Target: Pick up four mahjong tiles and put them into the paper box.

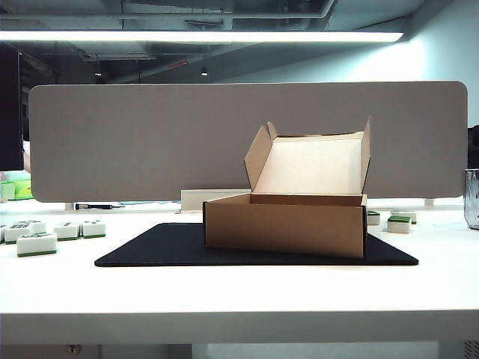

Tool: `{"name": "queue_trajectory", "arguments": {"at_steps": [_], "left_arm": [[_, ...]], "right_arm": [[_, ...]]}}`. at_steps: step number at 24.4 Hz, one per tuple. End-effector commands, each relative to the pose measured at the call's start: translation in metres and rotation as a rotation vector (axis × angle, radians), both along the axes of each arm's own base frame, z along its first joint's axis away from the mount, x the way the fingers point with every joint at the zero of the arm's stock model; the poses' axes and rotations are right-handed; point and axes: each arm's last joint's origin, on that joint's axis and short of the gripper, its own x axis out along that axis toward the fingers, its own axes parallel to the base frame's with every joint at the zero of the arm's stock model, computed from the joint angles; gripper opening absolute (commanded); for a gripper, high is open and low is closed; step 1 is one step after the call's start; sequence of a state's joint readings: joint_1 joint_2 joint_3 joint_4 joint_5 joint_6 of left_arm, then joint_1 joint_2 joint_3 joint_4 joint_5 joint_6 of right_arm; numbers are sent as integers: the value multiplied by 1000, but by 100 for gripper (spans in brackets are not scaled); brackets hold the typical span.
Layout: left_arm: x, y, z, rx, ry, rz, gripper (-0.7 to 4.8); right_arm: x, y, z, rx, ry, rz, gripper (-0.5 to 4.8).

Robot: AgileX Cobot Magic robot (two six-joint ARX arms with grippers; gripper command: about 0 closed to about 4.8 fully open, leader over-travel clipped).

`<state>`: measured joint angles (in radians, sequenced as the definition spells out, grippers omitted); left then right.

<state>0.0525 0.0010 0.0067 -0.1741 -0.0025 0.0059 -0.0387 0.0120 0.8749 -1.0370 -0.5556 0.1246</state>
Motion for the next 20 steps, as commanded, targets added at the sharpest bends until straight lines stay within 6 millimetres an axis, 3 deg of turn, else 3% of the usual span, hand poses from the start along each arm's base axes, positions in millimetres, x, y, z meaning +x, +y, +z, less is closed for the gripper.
{"name": "queue_trajectory", "arguments": {"at_steps": [1,8,13,20], "left_arm": [[0,0,-1,-4,12,-6,-5],[0,0,-1,-4,12,-6,-5],[0,0,-1,-4,12,-6,-5],[0,0,-1,-4,12,-6,-5]], "right_arm": [[15,-2,2,0,-124,-82,-1],[63,-6,-30,57,-127,-136,-1],[106,-12,-80,110,-135,-235,-1],[130,-18,-135,151,-80,-506,-1]]}}
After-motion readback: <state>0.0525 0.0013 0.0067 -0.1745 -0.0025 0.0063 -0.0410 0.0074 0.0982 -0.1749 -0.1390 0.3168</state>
